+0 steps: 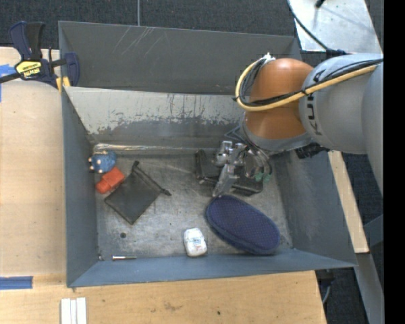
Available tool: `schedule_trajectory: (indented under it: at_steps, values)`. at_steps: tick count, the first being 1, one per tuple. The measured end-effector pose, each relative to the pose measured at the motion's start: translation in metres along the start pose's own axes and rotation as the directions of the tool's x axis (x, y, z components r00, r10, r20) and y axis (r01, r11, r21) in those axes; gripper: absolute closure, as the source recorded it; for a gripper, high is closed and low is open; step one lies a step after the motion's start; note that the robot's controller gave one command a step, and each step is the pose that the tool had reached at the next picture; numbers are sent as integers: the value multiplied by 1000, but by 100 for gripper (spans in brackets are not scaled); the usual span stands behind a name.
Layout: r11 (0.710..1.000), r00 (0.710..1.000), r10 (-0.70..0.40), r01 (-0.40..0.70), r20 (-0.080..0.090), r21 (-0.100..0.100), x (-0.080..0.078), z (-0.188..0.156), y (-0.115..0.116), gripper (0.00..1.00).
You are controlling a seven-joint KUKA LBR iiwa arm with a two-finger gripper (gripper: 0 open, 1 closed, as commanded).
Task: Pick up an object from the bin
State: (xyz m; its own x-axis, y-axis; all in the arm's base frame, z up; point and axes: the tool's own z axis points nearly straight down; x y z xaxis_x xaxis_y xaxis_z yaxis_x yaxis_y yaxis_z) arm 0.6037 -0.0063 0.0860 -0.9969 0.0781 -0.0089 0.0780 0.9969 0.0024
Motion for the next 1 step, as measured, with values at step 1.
schedule_trajectory:
  at_steps: [1]
  values:
    - [953,953,-304,304,-6,0,23,-154,22,100]
